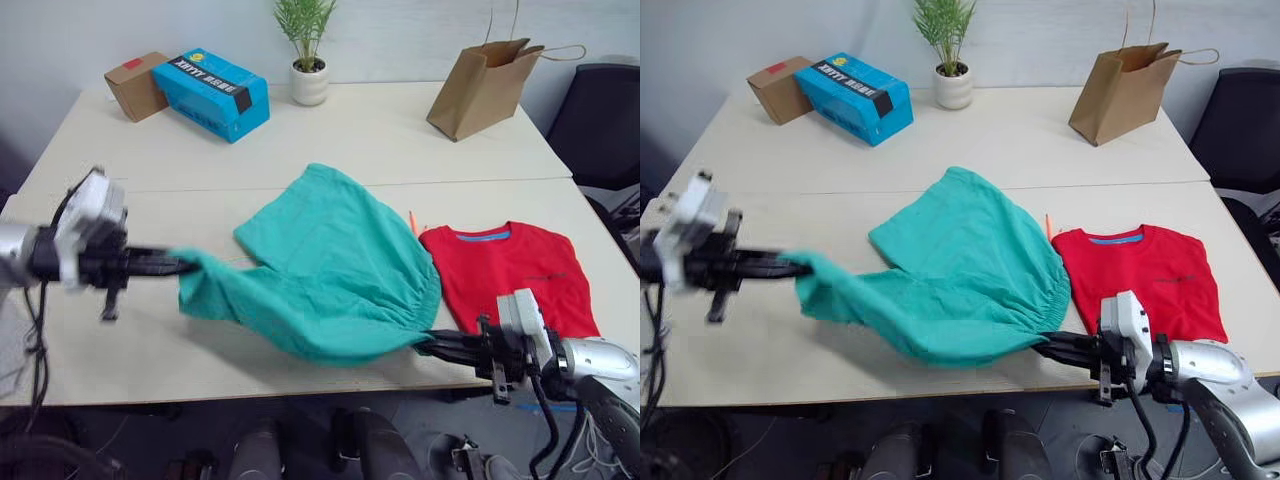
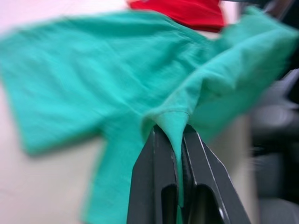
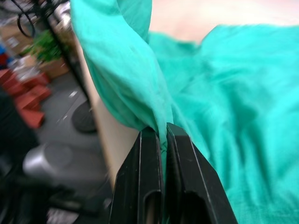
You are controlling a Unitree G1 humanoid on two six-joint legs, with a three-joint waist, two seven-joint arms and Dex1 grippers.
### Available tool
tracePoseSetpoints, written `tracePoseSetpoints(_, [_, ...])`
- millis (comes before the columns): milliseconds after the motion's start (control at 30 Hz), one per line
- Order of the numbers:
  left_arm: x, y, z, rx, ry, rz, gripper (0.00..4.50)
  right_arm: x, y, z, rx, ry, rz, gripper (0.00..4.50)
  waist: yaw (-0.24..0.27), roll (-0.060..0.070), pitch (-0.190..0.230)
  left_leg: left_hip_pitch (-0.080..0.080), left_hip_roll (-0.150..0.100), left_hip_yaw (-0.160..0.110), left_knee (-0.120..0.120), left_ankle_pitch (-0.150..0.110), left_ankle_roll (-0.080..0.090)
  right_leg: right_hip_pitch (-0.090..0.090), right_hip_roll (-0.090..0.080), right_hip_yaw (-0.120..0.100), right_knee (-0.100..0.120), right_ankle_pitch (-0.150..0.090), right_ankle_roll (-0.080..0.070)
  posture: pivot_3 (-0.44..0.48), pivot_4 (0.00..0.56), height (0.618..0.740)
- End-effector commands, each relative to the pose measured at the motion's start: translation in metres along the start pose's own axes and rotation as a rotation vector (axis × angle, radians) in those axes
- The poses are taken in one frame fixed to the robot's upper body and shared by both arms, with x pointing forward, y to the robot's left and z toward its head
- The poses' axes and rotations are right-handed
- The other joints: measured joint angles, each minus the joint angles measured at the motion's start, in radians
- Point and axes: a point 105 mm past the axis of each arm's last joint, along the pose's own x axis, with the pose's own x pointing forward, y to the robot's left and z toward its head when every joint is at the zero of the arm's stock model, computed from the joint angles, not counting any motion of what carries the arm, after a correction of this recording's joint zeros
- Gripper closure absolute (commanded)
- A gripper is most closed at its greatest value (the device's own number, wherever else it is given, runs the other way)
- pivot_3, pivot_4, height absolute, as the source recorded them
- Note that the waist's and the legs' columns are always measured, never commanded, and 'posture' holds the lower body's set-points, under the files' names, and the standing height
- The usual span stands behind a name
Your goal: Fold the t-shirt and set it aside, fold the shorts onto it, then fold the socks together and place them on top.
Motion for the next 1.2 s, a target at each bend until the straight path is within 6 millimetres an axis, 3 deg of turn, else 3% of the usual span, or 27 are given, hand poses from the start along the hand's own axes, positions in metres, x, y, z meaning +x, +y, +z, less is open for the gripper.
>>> tracePoseSetpoints(33, [0.026,0.035,0.012,0.195,0.035,0.003,4.47,-0.002,-0.031,0.024,-0.049,-0.075,-0.177,4.50,0.000,-0.001,0.000,-0.001,0.000,0.000,0.002,0.000,0.000,0.000,0.000,0.000,0.000,0.001,0.000,0.000,0.150,0.740])
tracePoseSetpoints(200, [0.070,0.081,0.031,0.327,0.034,0.103,4.47,-0.008,-0.070,0.030,-0.027,-0.095,-0.409,4.50,-0.009,-0.001,0.000,-0.002,0.000,0.005,0.004,0.000,0.000,-0.001,-0.001,0.001,-0.001,0.001,0.002,0.000,0.150,0.740])
tracePoseSetpoints(367, [0.103,0.108,0.052,0.405,0.009,0.296,4.47,-0.012,-0.093,0.025,-0.021,-0.050,-0.564,4.50,-0.027,-0.002,0.000,-0.002,0.000,0.006,0.004,0.000,0.001,-0.002,-0.002,0.002,0.000,0.000,0.003,0.000,0.150,0.740])
tracePoseSetpoints(467, [0.116,0.121,0.055,0.373,0.012,0.423,4.47,-0.014,-0.105,0.023,-0.007,-0.057,-0.653,4.50,-0.033,-0.002,0.000,-0.001,0.000,0.006,0.004,0.000,0.000,-0.002,-0.002,0.002,0.001,0.000,0.003,0.000,0.150,0.740])
tracePoseSetpoints(633, [0.138,0.124,0.033,0.311,0.077,0.491,4.47,-0.010,-0.118,0.015,0.078,-0.099,-0.776,4.50,-0.042,-0.002,0.000,0.000,0.001,0.007,0.004,0.001,-0.001,-0.002,-0.002,0.003,0.004,0.000,0.003,0.000,0.150,0.740])
tracePoseSetpoints(733, [0.145,0.122,0.020,0.237,0.079,0.504,4.47,0.009,-0.108,0.009,0.101,-0.084,-0.716,4.50,-0.049,-0.002,0.000,0.000,0.000,0.006,0.004,0.002,-0.001,-0.003,-0.002,0.003,0.005,-0.001,0.003,0.000,0.150,0.740])
tracePoseSetpoints(867, [0.144,0.124,0.008,0.179,0.083,0.537,3.54,0.018,-0.099,0.003,0.100,-0.081,-0.691,4.50,-0.056,-0.002,0.000,0.000,0.000,0.007,0.003,0.002,-0.002,-0.003,-0.002,0.003,0.006,-0.002,0.002,0.000,0.150,0.740])
tracePoseSetpoints(900, [0.142,0.125,0.007,0.168,0.073,0.545,3.23,0.016,-0.101,0.002,0.099,-0.084,-0.710,3.96,-0.056,-0.002,0.000,0.001,0.000,0.007,0.003,0.002,-0.002,-0.003,-0.002,0.003,0.006,-0.002,0.002,0.000,0.150,0.740])
tracePoseSetpoints(1033, [0.129,0.128,0.003,0.148,0.059,0.569,1.91,0.004,-0.104,0.006,0.050,-0.068,-0.733,2.64,-0.055,-0.002,0.000,0.001,0.001,0.007,0.003,0.003,-0.003,-0.003,-0.002,0.003,0.007,-0.002,0.002,0.000,0.150,0.740])
tracePoseSetpoints(1200, [0.099,0.129,-0.005,0.216,0.072,0.560,0.32,-0.018,-0.096,0.033,-0.181,-0.049,-0.627,0.88,-0.055,-0.002,0.000,0.001,0.000,0.007,0.003,0.003,-0.003,-0.003,-0.002,0.003,0.007,-0.002,0.002,0.000,0.150,0.740])
